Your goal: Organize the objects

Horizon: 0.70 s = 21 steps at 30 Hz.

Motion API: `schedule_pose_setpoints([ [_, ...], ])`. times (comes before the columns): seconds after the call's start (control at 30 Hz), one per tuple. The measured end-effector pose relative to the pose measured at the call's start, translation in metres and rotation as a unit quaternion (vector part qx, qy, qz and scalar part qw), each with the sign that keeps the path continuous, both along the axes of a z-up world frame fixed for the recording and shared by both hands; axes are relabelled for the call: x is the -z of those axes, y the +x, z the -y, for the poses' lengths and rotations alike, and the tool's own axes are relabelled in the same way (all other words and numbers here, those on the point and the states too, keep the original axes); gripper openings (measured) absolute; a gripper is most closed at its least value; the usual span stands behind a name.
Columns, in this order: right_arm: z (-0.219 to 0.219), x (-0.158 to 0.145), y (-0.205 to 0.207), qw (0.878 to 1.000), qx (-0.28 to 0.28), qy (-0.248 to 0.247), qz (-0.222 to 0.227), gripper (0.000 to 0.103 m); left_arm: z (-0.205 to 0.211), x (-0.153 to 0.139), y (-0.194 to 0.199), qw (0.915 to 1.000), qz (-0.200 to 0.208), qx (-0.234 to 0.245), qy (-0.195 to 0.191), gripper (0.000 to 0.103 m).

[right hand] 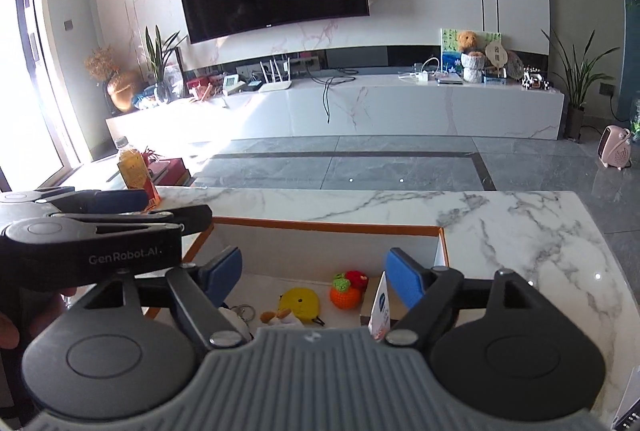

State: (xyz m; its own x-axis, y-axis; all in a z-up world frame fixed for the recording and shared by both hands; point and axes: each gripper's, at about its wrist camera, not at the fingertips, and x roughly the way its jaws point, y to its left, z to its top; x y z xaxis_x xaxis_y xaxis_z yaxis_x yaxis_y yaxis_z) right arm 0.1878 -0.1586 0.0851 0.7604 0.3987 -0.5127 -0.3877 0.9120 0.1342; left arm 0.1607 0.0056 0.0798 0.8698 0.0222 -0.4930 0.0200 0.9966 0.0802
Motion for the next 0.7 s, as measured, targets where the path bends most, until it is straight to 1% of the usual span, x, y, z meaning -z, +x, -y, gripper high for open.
schedule_pose_setpoints([
  [0.07, 0.001, 0.001, -0.014, 1.000, 0.001, 0.002, 0.012, 0.081, 0.005, 0.000, -0.010, 0.9997, 0.018, -0.008, 0.011, 0.085],
  [0.23, 0.007, 0.010, -0.041, 0.999, 0.013, 0.015, 0.031, 0.085, 0.013, 0.012, -0.028, 0.9990, 0.037, -0.024, 0.012, 0.087],
  [0.37, 0.011, 0.024, -0.052, 0.999, 0.025, 0.009, 0.039, 0.090, 0.021, 0.027, -0.043, 0.9970, 0.048, -0.039, 0.047, 0.088],
  [0.43, 0.013, 0.033, -0.054, 0.999, 0.029, 0.006, 0.033, 0.093, 0.025, 0.037, -0.047, 0.9962, 0.043, -0.047, 0.060, 0.088],
  [0.5, 0.015, 0.041, -0.053, 0.999, 0.034, 0.004, 0.022, 0.094, 0.026, 0.048, -0.048, 0.9961, 0.034, -0.052, 0.062, 0.088],
  [0.7, 0.016, 0.070, -0.046, 0.999, 0.049, -0.017, 0.002, 0.094, 0.025, 0.075, -0.045, 0.9972, -0.002, -0.062, 0.042, 0.088],
])
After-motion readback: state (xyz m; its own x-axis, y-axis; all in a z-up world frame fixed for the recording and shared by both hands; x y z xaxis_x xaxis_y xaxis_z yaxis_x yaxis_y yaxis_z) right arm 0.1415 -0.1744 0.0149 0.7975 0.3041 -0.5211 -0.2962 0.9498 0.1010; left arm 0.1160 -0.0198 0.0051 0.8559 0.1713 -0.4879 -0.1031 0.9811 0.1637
